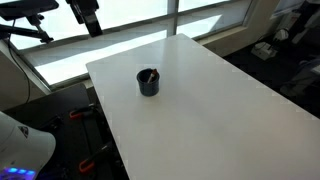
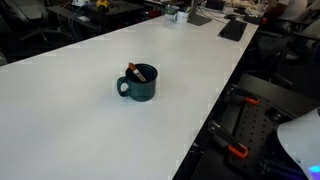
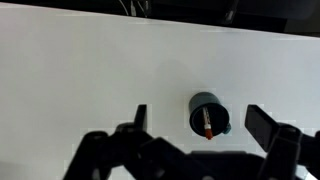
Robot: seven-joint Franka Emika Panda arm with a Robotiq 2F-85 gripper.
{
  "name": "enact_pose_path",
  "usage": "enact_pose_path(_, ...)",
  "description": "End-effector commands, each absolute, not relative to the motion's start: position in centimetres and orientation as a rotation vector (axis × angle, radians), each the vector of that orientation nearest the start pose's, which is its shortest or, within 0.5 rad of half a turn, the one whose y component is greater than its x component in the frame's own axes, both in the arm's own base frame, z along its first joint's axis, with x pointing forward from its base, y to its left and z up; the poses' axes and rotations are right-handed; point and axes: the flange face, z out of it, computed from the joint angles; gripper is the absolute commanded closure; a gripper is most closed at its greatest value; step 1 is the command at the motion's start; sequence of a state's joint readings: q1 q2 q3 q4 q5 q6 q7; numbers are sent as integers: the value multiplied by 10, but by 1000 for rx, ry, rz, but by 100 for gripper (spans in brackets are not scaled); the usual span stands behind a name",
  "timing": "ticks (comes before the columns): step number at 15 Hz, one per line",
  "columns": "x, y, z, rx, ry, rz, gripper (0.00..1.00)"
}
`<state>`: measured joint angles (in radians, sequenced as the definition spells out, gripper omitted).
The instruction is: Put the marker on the table
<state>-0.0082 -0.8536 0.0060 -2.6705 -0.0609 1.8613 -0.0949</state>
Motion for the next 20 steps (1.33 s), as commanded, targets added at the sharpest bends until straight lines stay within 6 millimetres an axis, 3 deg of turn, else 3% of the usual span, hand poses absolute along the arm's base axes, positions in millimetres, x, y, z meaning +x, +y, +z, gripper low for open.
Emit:
enact_pose_path(1,310,-7,486,-3204,-154,-58,0)
enact_pose_path(8,343,-17,475,-3193,-176,-59,0)
enact_pose_path(16,399,-34,453,-3033,-456,69,0)
enact_pose_path(17,380,-33,456,-3079,-382,19,0)
enact_pose_path(20,386,-36,450,-3073,-384,46,0)
